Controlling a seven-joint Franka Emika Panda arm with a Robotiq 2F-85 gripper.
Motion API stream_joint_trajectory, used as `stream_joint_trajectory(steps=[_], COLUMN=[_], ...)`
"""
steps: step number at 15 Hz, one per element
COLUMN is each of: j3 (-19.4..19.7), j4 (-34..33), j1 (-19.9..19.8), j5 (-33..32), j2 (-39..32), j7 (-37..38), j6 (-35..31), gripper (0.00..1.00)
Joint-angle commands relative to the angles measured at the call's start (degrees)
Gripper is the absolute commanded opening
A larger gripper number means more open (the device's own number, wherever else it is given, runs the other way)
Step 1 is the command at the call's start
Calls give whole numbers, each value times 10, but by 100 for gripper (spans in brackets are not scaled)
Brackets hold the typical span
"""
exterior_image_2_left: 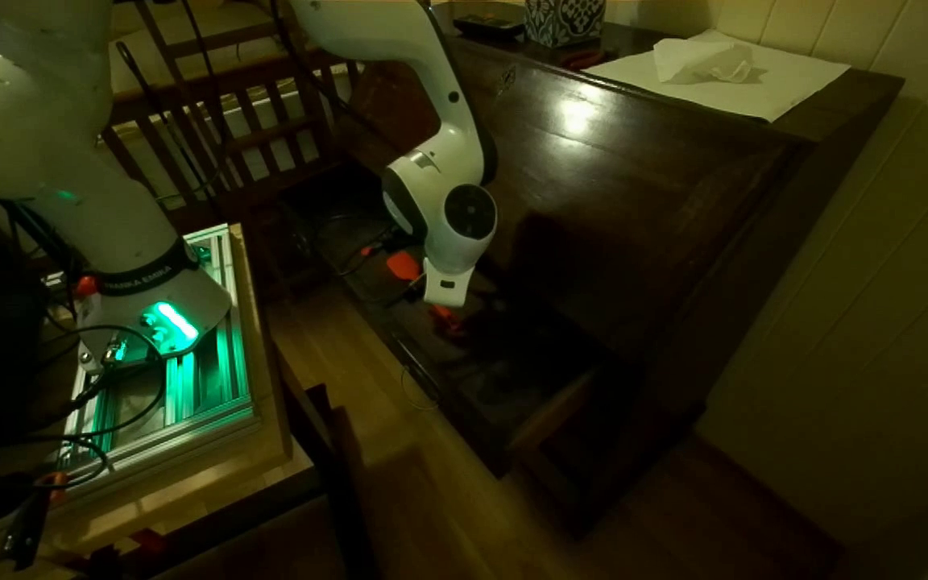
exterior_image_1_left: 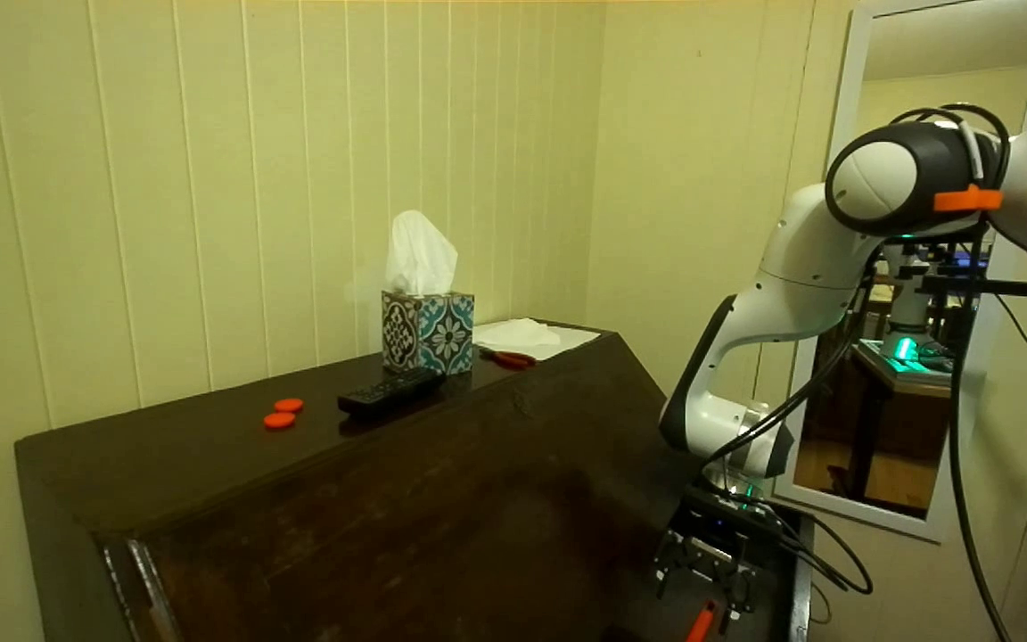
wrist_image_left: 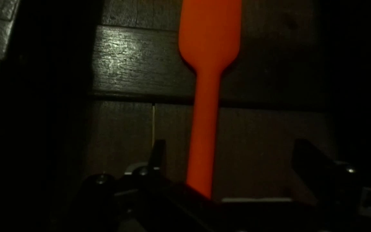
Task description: Pick up the orange spatula, and then put it on the paper
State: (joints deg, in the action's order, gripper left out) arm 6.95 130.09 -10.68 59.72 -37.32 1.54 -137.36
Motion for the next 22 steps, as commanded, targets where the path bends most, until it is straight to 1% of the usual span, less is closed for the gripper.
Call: stream_joint_trajectory(steps=[1,8,14,15,16,17,18,19,20,21,22], j3=[3,6,4,3,2,2,1,0,0,-1,-1], j4=[-34,-46,-45,-46,-47,-47,-48,-48,-48,-47,-45], j1=[5,7,11,12,12,13,15,16,19,19,20], j5=[-18,-26,-30,-31,-31,-30,-31,-32,-35,-40,-46], j2=[-27,-27,-32,-34,-34,-33,-34,-34,-35,-36,-36], j7=[39,57,52,51,50,49,46,42,35,30,26], j6=[24,54,42,41,41,40,40,39,33,35,36], gripper=[100,100,99,90,84,69,64,67,59,56,56])
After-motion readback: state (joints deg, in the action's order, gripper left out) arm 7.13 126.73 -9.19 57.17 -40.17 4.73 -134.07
